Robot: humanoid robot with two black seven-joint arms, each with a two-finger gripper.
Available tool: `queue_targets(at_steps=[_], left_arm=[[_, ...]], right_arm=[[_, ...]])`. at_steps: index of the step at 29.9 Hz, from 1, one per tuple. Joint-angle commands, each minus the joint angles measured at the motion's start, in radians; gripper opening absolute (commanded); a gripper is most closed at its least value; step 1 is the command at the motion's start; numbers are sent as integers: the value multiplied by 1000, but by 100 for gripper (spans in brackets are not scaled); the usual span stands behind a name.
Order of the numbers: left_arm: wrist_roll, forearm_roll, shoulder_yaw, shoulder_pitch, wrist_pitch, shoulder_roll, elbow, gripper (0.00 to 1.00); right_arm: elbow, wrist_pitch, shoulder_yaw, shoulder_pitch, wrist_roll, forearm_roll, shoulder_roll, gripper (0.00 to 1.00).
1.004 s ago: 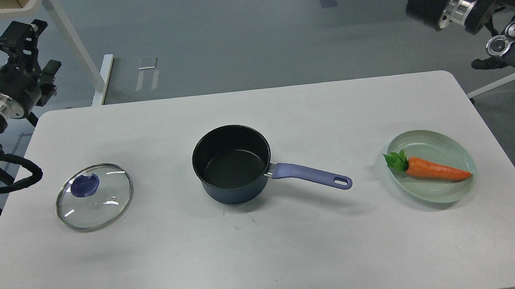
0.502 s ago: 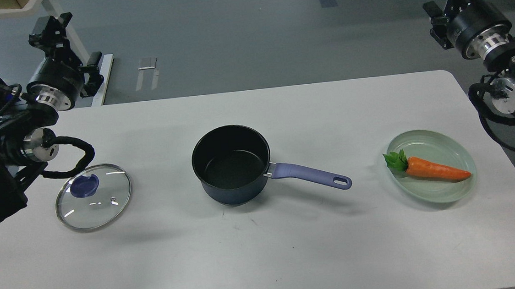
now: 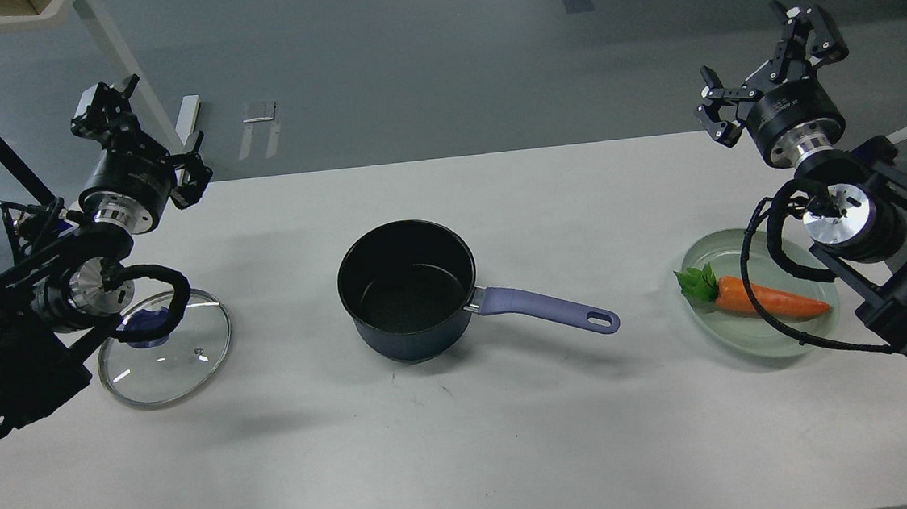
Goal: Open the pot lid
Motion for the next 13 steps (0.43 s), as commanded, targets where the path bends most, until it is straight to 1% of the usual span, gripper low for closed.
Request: queue_targets(at_steps=[1,5,9,13], left_arm=[[0,0,-36,34,-22,4,-11,100],[0,-2,-41,45,-24,9,-11,100],[0,0,-41,47,-16,12,-11,100],[0,0,-41,53,-10,15,-11,100]], right_arm=[[-17,38,69,-36,-2,3,76,100],[-50,50,95,-40,1,9,125,100],[-86,40,99,-39,1,9,135,100],[-77,50,97,-42,3,8,136,100]])
